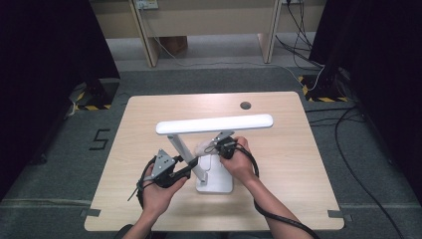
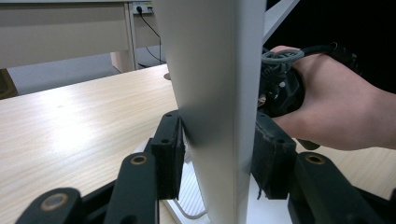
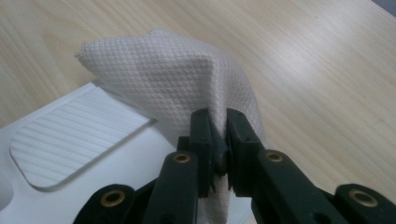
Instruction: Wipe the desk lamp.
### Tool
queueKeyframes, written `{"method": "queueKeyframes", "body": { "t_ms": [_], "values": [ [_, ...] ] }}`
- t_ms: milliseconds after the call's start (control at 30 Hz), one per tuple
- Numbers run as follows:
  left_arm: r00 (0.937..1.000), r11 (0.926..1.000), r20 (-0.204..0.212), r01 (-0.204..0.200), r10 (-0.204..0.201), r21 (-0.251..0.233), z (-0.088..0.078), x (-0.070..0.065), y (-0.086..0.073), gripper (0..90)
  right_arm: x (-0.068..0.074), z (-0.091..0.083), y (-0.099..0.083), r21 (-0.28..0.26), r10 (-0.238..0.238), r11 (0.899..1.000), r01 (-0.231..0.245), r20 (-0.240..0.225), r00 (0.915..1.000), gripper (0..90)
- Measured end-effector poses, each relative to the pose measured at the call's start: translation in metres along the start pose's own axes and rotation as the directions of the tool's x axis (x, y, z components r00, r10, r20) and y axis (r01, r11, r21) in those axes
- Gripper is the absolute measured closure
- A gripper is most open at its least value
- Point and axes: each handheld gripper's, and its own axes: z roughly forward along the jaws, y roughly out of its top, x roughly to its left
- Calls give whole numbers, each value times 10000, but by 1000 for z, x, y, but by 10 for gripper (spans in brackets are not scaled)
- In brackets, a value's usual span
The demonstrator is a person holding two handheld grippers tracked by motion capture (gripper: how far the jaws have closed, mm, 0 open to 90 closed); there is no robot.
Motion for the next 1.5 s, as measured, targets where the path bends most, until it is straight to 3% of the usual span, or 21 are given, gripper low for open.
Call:
{"method": "queueKeyframes", "body": {
  "t_ms": [400,867,1033,1233,1333,1367,1500],
  "values": [
    [10000,10000,-40,-29,29,24,0,-1,0,574,-18,-6,-13,213,68,9997,-75,359,9993,830],
    [10000,10000,-56,-74,75,48,0,-1,0,568,-34,-8,-29,597,439,9970,-487,797,9959,830],
    [9999,9999,-62,-90,91,51,0,-1,0,565,-46,-17,-33,461,655,9964,-707,1070,9921,829],
    [9999,10000,-73,-73,73,39,0,-2,0,561,-70,-34,-45,321,1263,9905,-1334,1663,9780,828],
    [9999,10000,-66,-79,79,25,0,-3,0,560,-84,-42,-57,329,1710,9828,-1818,2104,9625,827],
    [10000,10000,-65,-55,55,20,0,-3,0,560,-90,-45,-64,388,1953,9769,-2103,2398,9510,827],
    [10000,10000,-68,-57,57,22,0,-4,0,560,-101,-49,-81,551,2310,9653,-2551,2748,9333,825]
  ]
}}
